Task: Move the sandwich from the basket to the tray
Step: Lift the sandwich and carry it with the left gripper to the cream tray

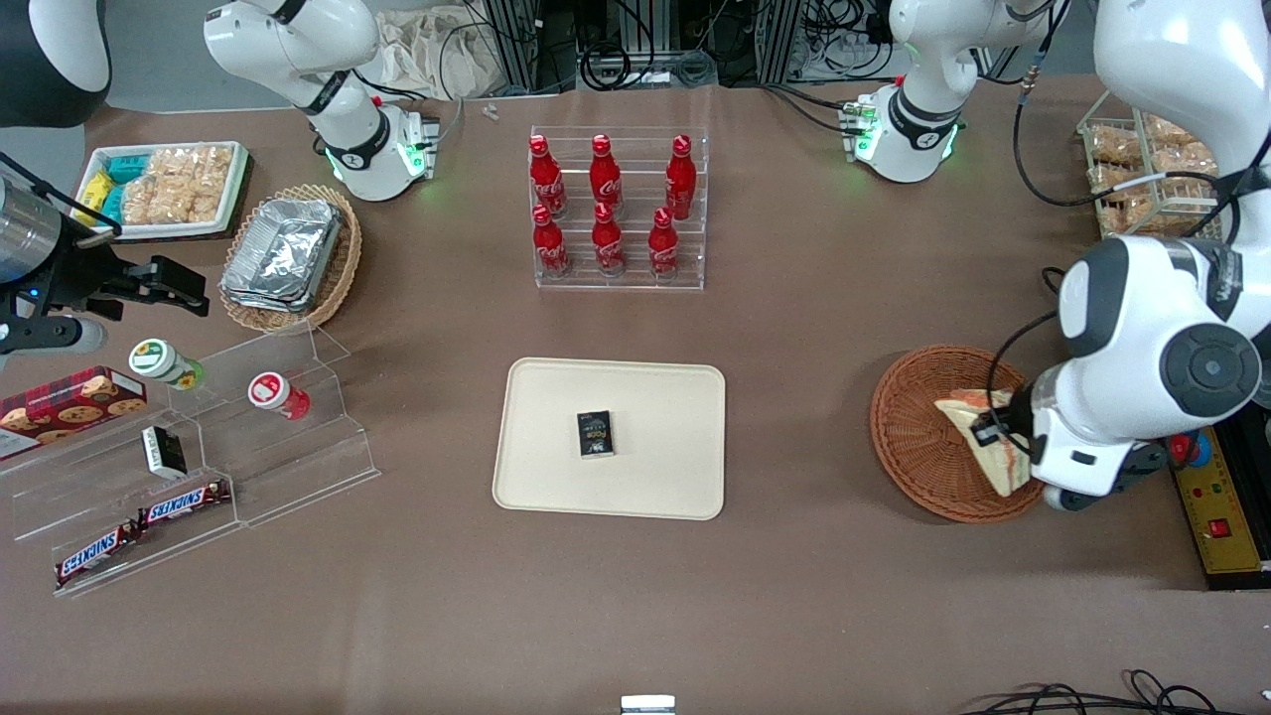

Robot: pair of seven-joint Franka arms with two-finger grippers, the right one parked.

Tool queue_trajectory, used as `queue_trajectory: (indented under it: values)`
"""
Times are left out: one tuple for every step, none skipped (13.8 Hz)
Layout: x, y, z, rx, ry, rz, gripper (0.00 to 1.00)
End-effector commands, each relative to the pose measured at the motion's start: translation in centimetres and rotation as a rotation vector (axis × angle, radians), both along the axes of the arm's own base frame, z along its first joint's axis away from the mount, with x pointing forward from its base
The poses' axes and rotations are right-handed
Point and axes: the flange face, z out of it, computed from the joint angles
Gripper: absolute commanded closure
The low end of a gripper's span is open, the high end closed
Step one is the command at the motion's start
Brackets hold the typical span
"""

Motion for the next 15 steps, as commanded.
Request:
queue_trajectory:
  values:
    - [0.4,-7.9,-0.4,-0.049,0.012,-0.15,1.0]
    - [-0.1,-11.1,-1.0,-0.053,0.016,-0.193,1.0]
    - [-0.5,-13.7,-2.6,-0.057,0.029,-0.228,1.0]
    - [-0.7,-15.9,-4.3,-0.066,0.041,-0.261,1.0]
    - [-0.7,-18.9,-5.4,-0.079,0.031,-0.292,1.0]
    - [-0.9,-21.4,-6.7,-0.084,0.029,-0.325,1.0]
    - [-0.8,-23.6,-8.1,-0.099,0.022,-0.348,1.0]
    - [-0.9,-25.6,-10.1,-0.11,0.018,-0.369,1.0]
    - [-1.4,-27.8,-12.2,-0.121,0.004,-0.393,1.0]
    - [-1.8,-29.5,-14.3,-0.12,-0.014,-0.418,1.0]
    - [-2.4,-30.6,-16.4,-0.099,-0.021,-0.43,1.0]
    - [-2.7,-31.1,-17.8,-0.075,-0.019,-0.426,1.0]
    - [-3.1,-31.6,-19.0,-0.059,-0.013,-0.426,1.0]
    - [-3.5,-32.1,-19.4,-0.056,-0.013,-0.433,1.0]
    - [-3.6,-32.2,-19.6,-0.054,-0.01,-0.434,0.91]
